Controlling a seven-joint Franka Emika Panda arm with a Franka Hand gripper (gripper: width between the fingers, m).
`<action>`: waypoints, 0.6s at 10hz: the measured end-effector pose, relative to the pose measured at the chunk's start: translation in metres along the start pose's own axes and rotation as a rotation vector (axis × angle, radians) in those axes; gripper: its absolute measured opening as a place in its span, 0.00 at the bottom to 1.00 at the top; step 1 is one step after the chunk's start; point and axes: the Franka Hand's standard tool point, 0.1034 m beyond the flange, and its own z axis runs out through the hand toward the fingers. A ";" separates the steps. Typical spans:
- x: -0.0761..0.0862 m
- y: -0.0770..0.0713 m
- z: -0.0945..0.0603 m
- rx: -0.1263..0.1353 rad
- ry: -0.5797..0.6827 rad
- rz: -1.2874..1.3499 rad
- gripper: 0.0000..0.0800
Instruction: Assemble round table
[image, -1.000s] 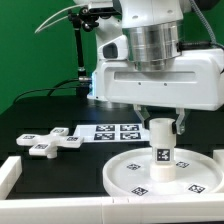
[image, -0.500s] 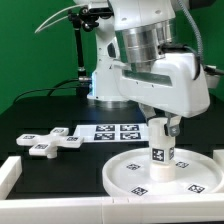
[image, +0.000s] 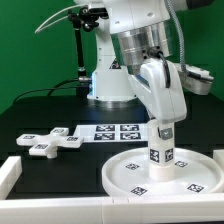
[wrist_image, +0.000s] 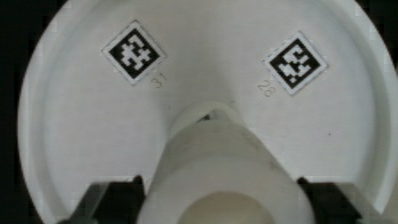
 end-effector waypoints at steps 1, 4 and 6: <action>0.000 0.000 0.000 -0.004 -0.002 0.041 0.51; -0.002 0.000 0.000 -0.003 -0.005 0.024 0.72; -0.004 0.001 0.001 -0.013 -0.007 -0.105 0.78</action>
Offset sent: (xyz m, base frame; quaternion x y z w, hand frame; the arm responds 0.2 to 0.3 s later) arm 0.0000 0.0000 0.0000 0.0000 0.0000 -0.0650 0.9979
